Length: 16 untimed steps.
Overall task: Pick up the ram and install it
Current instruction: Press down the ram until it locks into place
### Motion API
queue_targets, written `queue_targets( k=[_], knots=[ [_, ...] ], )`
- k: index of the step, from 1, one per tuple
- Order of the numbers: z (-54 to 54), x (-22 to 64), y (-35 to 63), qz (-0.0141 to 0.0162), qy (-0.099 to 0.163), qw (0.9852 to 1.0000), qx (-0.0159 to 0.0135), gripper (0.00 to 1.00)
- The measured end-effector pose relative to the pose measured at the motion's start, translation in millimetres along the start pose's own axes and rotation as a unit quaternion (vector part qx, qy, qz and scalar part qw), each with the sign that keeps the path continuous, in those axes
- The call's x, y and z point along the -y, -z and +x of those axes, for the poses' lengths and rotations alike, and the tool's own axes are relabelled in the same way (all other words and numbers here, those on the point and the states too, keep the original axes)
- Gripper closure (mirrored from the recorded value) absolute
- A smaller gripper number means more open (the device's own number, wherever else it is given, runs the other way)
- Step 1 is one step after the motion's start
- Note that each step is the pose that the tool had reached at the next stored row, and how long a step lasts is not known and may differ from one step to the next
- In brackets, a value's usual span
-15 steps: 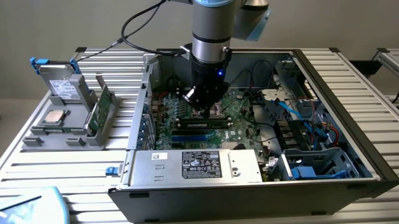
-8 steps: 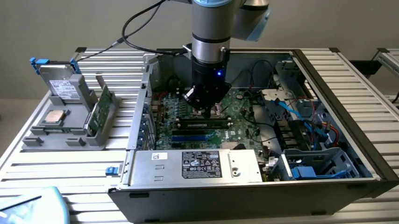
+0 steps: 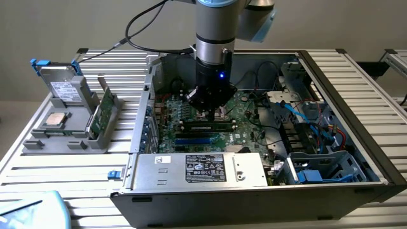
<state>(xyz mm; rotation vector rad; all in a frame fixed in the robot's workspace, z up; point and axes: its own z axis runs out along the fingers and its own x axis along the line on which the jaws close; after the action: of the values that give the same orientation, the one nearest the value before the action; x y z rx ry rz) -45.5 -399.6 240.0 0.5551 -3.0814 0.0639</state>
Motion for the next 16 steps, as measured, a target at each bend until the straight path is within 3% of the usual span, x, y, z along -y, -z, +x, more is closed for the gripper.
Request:
queue_targets(
  k=[8, 16],
  knots=[
    [0.0, 0.0, -0.1, -0.001, -0.057, 0.9984, -0.0021, 0.89],
    [0.0, 0.0, -0.1, 0.0, -0.108, 0.9942, -0.0045, 0.89]
  ],
)
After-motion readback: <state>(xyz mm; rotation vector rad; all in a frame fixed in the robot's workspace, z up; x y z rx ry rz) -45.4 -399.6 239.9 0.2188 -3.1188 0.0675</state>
